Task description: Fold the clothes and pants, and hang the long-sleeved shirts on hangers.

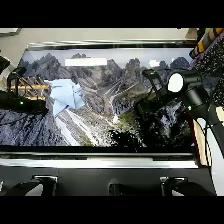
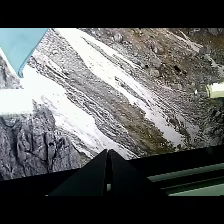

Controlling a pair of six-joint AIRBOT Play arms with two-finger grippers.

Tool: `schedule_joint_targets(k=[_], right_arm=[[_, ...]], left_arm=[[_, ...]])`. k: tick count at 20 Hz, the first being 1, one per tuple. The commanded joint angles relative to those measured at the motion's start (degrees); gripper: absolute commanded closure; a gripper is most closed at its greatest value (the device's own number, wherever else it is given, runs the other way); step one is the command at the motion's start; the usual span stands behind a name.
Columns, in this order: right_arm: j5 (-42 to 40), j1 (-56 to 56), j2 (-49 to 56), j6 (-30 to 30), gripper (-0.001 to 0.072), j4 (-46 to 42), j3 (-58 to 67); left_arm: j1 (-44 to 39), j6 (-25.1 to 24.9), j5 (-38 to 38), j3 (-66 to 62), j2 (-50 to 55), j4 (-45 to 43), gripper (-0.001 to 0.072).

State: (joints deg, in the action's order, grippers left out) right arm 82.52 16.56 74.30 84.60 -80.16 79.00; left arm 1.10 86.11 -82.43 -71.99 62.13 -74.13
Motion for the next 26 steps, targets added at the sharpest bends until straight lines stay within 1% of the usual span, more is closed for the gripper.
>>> schedule_joint_targets(k=[1, 26], right_arm=[[0.02, 0.07, -0.02, 0.11, 0.0674, 0.0, 0.04], [-0.13, 0.07, -0.02, 0.11, 0.0674, 0.0, 0.04]], left_arm=[[0.0, -0.02, 0.0, 0.02, -0.04, 0.0, 0.0688], [0.0, -0.02, 0.0, 0.02, -0.04, -0.02, 0.0688]])
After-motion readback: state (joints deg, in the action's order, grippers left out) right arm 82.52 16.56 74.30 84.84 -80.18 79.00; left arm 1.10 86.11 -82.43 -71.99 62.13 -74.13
